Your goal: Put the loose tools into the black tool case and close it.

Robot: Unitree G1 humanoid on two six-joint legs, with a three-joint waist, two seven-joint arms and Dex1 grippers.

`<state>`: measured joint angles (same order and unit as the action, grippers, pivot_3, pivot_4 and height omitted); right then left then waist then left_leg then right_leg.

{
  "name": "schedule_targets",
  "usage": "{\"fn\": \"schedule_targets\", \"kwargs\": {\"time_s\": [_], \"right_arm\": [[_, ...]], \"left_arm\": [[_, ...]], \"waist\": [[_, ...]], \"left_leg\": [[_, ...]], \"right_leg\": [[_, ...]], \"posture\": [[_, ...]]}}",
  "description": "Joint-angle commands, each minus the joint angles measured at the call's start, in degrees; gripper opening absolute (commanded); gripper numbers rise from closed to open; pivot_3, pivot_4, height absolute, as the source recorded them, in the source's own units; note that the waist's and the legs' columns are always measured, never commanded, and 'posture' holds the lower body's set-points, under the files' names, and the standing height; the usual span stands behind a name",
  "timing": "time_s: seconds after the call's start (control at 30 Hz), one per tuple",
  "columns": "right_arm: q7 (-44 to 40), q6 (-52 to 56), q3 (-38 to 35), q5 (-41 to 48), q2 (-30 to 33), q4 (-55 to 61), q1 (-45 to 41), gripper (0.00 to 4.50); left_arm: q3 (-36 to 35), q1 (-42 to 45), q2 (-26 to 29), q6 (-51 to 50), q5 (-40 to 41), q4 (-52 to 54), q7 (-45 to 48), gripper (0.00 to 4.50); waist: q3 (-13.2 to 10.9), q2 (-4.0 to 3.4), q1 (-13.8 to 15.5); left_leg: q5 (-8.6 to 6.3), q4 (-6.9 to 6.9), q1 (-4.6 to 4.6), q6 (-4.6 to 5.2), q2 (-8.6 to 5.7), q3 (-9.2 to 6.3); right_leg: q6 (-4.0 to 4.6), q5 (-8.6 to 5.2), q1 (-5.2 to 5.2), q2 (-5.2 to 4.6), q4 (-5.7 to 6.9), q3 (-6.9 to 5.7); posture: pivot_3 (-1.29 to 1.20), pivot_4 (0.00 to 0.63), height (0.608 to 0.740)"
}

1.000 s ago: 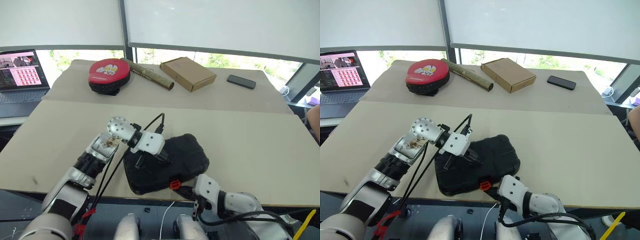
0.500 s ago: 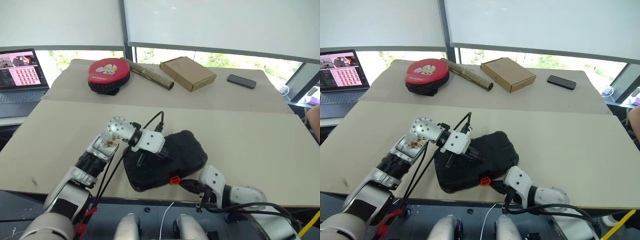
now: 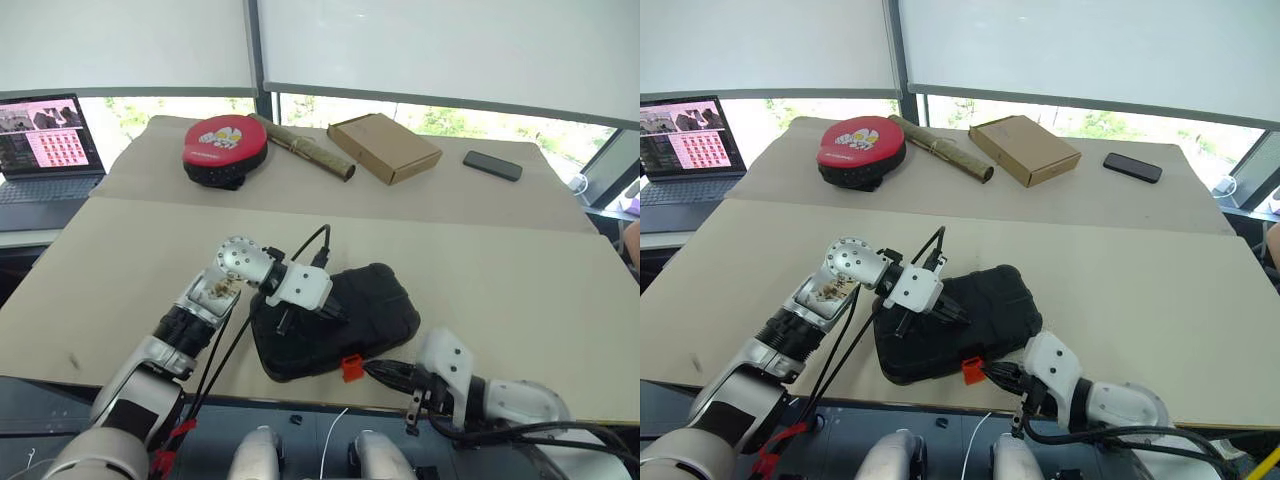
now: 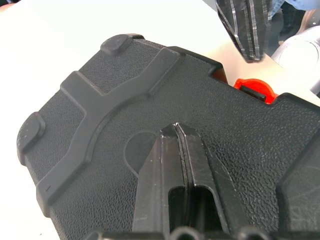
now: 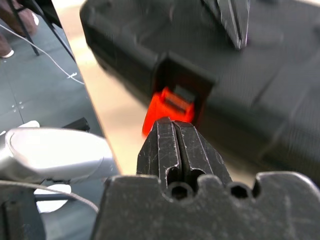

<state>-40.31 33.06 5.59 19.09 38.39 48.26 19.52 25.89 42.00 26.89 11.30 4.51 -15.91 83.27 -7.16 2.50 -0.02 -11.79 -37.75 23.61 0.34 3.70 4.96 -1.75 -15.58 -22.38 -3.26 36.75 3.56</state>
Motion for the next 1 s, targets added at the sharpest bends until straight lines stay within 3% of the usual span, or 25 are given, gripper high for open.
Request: {"fn": "schedule_targets", "kwargs": {"time_s": [0.03, 0.57, 0.73, 1.0], "right_arm": [[0.54, -2.66, 1.57, -2.4, 1.29, 1.81, 1.2, 0.0], [3.46, -10.1, 17.53, -15.48, -3.76, -14.7, -9.09, 0.0], [6.03, -18.67, 16.33, -18.4, -6.76, -16.26, -10.12, 0.0], [7.1, -24.88, 9.63, -19.15, -6.03, -13.93, -8.01, 0.0]], "left_arm": [[4.25, -2.49, 0.95, -1.31, -4.05, -2.26, 2.17, 0.04], [4.51, -2.86, 1.2, -2.09, -3.86, -0.16, 2.62, 0.04], [4.61, -3.19, 1.26, -3.09, -3.81, 0.97, 2.36, 0.04], [5.25, -3.58, 0.77, -2.56, -4.21, 0.7, 2.33, 0.04]], "waist": [[0.01, 0.0, -0.01], [0.13, 0.16, -0.05], [0.15, 0.18, -0.28], [0.12, 0.15, -0.4]], "left_leg": [[0.0, 0.0, -0.01, 0.0, 0.0, -0.01], [-0.05, 0.0, 0.13, 0.05, 0.04, -0.05], [-0.06, 0.01, 0.09, 0.03, 0.1, -0.05], [-0.06, 0.0, 0.12, 0.03, 0.08, -0.03]], "right_leg": [[-0.21, -0.13, 0.0, 0.0, 0.0, 0.0], [-0.18, -0.18, -0.09, 0.05, -0.06, -0.05], [-0.12, -0.22, -0.1, 0.08, -0.02, -0.08], [-0.12, -0.21, -0.13, 0.06, 0.0, -0.07]], "posture": [[0.0, 0.15, 0.74], [0.0, 0.15, 0.74], [0.0, 0.15, 0.74], [0.0, 0.15, 0.74]]}}
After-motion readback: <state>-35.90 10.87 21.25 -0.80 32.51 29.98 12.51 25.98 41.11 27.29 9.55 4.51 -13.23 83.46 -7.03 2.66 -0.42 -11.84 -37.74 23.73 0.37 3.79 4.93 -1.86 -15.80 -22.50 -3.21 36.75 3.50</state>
